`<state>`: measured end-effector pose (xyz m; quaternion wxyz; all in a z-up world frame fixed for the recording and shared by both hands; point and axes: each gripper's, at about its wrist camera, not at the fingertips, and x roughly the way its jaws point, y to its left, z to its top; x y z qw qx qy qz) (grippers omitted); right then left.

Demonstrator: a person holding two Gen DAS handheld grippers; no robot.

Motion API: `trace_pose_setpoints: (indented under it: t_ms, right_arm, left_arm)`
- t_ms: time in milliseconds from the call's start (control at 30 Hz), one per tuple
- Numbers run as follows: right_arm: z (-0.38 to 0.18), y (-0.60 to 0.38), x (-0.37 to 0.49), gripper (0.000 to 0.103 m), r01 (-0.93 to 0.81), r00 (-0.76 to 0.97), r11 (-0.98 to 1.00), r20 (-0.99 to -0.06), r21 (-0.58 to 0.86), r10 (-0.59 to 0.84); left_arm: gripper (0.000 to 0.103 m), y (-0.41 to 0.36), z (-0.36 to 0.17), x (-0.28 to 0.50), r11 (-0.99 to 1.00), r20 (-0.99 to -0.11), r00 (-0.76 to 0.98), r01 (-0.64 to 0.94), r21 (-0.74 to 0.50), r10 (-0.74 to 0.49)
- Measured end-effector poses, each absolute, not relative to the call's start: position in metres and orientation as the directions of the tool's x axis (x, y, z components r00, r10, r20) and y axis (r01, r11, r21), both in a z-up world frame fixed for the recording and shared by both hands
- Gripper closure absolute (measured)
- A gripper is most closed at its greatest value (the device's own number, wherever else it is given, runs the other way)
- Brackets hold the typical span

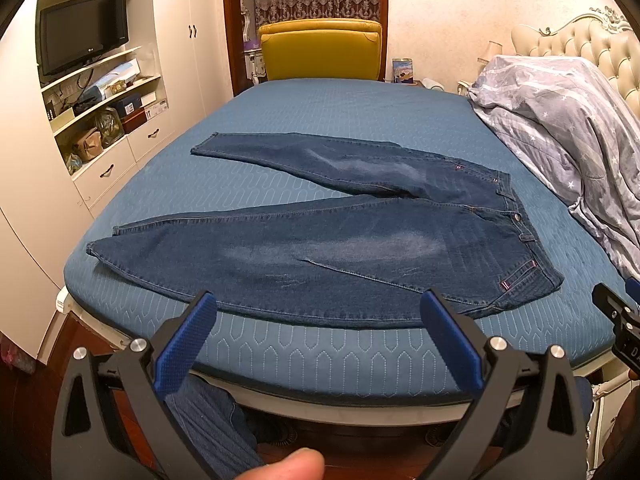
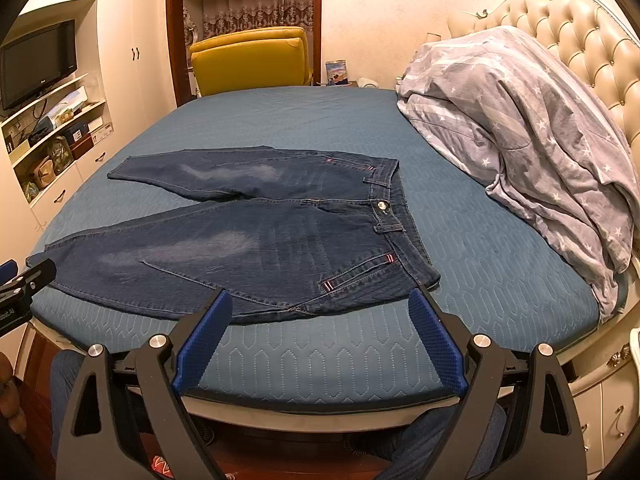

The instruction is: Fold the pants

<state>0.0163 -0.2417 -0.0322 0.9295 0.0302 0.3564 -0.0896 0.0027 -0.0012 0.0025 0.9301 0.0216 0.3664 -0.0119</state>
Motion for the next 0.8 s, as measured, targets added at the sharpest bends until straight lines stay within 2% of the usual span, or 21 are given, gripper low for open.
trace_pose_setpoints:
  t_ms: [800]
  right_arm:
    - [-0.0353, -0.2404, 0.0171, 0.017, 0.187, 0.727, 0.982, -0.671, -0.007, -0.143]
  left_arm:
    - [0.001, 0.0011, -0.0014, 0.0030, 0.999, -0.688, 0.726, 0.036, 0.026, -0.008]
